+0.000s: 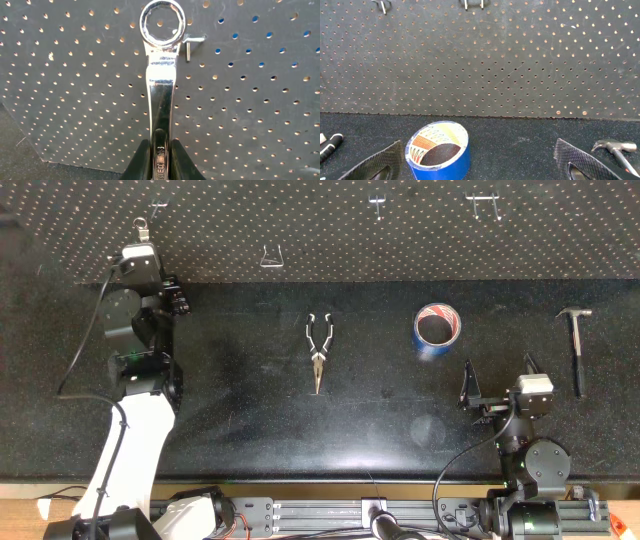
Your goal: Place Tools Onto Pegboard
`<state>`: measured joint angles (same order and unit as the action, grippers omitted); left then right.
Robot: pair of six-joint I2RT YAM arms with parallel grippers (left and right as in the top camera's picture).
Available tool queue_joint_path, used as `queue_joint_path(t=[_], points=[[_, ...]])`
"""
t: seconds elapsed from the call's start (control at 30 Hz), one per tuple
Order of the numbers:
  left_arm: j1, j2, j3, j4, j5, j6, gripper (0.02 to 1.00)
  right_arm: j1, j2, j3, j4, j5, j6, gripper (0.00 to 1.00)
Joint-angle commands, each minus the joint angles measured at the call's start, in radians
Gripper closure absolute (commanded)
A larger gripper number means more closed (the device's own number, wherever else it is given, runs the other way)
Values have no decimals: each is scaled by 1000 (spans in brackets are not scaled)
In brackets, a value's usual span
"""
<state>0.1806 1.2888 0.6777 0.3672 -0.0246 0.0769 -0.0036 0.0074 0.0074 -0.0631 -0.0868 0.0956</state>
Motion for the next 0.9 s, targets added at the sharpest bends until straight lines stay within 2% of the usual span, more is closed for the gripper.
queue_joint_path(t=[0.03,0.37,0.4,0.43,0.47,0.5,0.57,0.8,0.9], points=[[2,23,32,2,40,-18,991,-2,-6,-3,-4,1,-7,25],[3,107,32,-11,40,-18,993,-2,-6,-3,-4,1,-7,25],[3,110,32,-11,39,-17,860,-2,-6,-3,-4,1,-7,25],[3,111,32,-11,39,-17,492,-2,-6,-3,-4,1,-7,25],[3,111,32,-11,37,-17,165,-2,-6,-3,-4,1,-7,25],[3,111,32,-12,36,-17,23,-2,-6,-3,-4,1,-7,25],[3,104,32,-36,36,-17,23,-2,-6,-3,-4,1,-7,25],[0,-171,32,-517,40,-18,23,-2,-6,-3,-4,1,-7,25],[0,-286,32,-646,40,-18,23,-2,-6,-3,-4,1,-7,25]])
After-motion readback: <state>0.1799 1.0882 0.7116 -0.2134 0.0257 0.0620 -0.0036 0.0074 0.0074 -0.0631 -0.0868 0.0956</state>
